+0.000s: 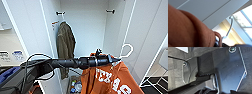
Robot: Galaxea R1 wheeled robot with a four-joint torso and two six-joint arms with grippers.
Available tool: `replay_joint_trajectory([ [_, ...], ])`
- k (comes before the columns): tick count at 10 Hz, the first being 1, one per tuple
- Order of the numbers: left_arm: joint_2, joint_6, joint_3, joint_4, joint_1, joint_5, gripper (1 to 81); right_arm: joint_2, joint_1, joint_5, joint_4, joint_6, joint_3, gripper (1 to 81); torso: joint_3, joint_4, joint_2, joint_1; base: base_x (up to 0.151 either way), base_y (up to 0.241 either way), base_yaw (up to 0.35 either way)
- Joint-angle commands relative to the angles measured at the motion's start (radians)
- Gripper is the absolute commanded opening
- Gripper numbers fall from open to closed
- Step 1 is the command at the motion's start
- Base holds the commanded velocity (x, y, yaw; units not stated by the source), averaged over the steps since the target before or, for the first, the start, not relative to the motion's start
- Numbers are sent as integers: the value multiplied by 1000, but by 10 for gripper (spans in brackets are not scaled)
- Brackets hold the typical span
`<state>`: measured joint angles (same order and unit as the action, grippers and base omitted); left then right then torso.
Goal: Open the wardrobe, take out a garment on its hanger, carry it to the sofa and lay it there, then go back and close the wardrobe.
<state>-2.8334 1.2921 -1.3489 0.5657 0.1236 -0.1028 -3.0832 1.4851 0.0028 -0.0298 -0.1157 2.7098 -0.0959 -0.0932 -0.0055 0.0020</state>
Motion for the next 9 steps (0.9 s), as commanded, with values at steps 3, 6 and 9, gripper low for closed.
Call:
replay_joint_trajectory([
  [3,5,-7,43,13,-195,-75,10,-5,-41,-56,7,2,-4,811,0,0,0,-1,-82,0,0],
  [6,5,-8,43,22,-181,-75,10,-5,-44,-56,8,1,-4,811,0,0,-1,-2,-27,0,0],
  [9,8,-7,43,34,-169,-51,10,-5,-45,-56,8,1,-4,811,1,0,-1,-2,0,0,0],
])
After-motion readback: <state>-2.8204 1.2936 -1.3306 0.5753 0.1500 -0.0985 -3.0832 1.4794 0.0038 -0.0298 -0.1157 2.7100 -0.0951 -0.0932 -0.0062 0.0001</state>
